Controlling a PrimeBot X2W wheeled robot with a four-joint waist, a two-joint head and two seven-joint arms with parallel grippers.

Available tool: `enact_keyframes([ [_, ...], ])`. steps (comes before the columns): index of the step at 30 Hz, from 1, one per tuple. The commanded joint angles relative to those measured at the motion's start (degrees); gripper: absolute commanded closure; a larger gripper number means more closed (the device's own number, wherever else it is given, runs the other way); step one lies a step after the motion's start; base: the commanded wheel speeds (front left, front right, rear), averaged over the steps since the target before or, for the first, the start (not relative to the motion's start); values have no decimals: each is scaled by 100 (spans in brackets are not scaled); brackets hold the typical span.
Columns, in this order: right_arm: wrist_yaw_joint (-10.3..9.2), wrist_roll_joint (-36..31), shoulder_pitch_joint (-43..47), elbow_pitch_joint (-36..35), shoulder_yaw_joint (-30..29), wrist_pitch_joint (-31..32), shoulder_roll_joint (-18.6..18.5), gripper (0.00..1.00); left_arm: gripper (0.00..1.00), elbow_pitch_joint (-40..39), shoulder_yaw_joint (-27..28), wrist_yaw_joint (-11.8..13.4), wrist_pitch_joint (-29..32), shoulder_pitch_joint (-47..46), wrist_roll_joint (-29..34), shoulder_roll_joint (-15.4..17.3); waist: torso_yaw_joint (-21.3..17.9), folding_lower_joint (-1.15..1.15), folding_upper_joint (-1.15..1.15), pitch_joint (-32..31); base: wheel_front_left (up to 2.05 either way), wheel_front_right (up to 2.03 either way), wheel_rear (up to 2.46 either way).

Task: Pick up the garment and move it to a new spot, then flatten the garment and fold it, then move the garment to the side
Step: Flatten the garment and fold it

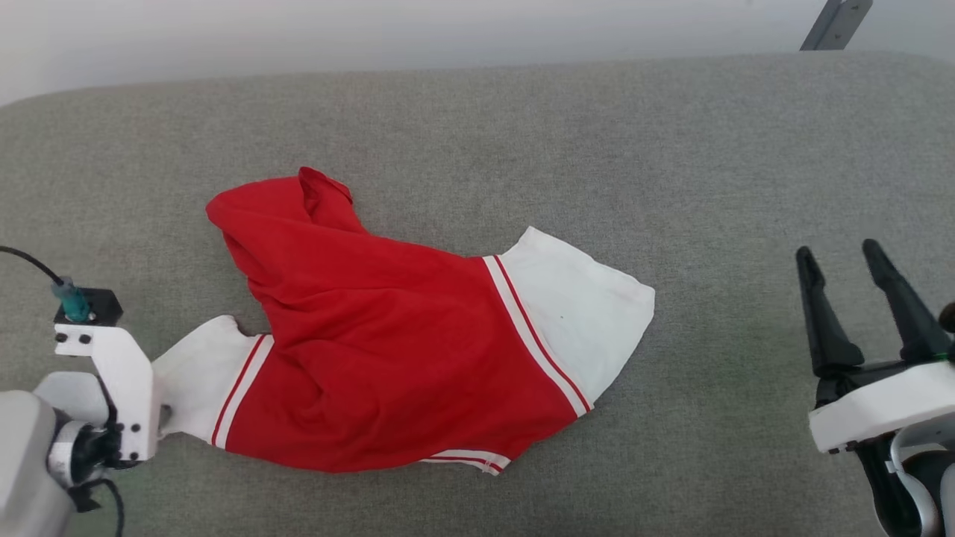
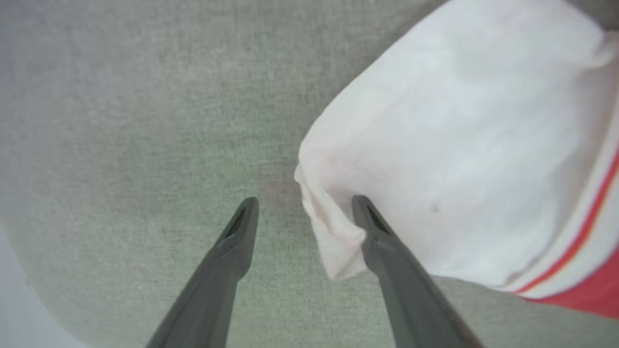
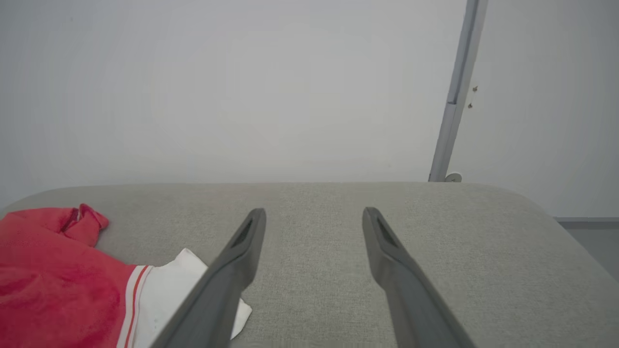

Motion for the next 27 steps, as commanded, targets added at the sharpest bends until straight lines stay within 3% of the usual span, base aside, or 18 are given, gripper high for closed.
enact_keyframes([
  [1, 0, 46, -43, -16, 61, 85, -46, 0, 0, 113, -9, -15, 41, -103, -68, -114, -8, 0, 0, 42, 0, 0, 0],
  [6, 0, 163, -148, 120, 401, 501, -290, 0, 0, 508, -167, -161, -22, -313, -109, -439, 63, 0, 0, 175, 0, 0, 0],
  [7, 0, 224, -204, 160, 482, 608, -334, 0, 79, 567, -226, -253, -1, -339, -155, -530, 87, 0, 0, 204, 0, 0, 0],
  [8, 0, 246, -257, 213, 595, 747, -423, 0, 100, 651, -263, -275, -5, -383, -172, -614, 114, 0, 0, 236, 0, 0, 0],
  [20, 0, 887, -1530, 1387, 2005, 2193, -1432, 0, 100, 1044, -700, -573, -504, -1149, -85, -1222, 753, 0, 0, 683, 0, 0, 0],
  [27, 0, 1190, -2095, 2147, 2830, 3064, -1813, 0, 100, 1211, -971, -633, -813, -1467, -180, -1467, 1130, 0, 0, 919, 0, 0, 0],
])
